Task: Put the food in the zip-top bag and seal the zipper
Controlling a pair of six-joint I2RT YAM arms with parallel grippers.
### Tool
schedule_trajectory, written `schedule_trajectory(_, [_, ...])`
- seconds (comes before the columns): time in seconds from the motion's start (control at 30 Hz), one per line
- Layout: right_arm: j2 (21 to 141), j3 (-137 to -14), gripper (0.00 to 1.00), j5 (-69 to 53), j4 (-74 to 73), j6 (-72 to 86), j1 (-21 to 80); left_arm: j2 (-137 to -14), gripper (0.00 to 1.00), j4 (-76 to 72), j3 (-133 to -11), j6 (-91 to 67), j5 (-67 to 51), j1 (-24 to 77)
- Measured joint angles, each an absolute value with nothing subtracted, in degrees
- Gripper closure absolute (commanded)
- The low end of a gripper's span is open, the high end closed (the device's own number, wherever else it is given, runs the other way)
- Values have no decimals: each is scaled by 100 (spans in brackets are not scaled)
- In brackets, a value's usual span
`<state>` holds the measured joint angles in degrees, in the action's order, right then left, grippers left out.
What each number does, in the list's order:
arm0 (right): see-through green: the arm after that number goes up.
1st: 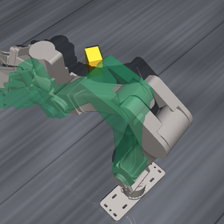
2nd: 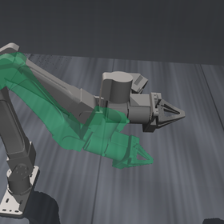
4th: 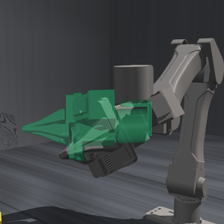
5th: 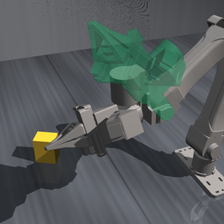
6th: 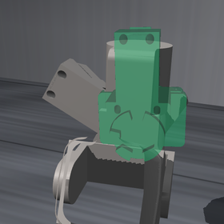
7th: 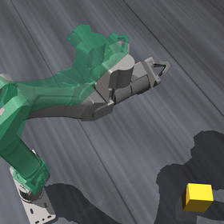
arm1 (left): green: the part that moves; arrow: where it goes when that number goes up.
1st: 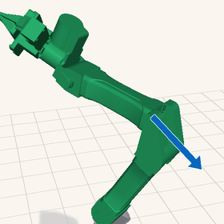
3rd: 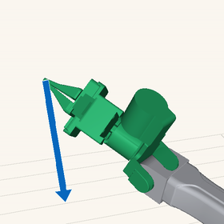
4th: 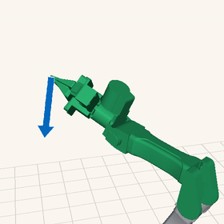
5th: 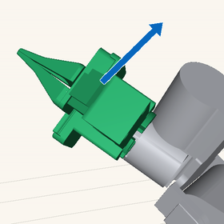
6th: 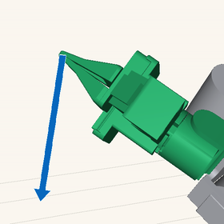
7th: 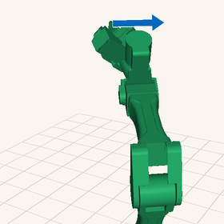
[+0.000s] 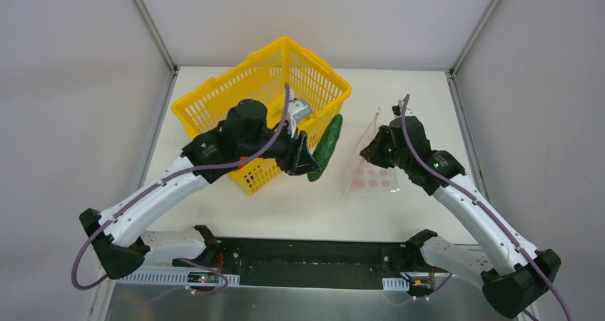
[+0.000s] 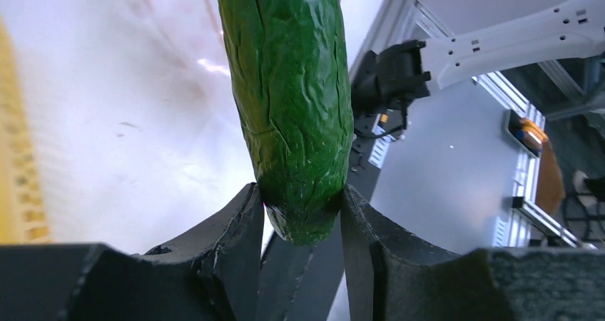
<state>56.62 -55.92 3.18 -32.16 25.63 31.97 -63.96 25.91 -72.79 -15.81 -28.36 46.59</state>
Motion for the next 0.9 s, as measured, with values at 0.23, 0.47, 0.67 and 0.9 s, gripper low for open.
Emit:
schedule_trajectory(0.23, [5487,-5489,100,351,-3048,2641,3197,-7214,100,1166,-6781,-2685,-2858,5500])
schedule_trajectory(0.47, [5216,-5341,100,211,-2910,2488,3197,-8265,100,1743,-7653,-2576,-2971,5778])
schedule_trajectory(0.67, [4934,-5194,100,145,-2794,2338,3197,-8324,100,2471,-8018,-2268,-2799,5778])
schedule_trajectory(0.9, [4882,-5177,100,-51,-2700,2196,3197,-8451,100,2829,-8023,-2222,-2576,5778])
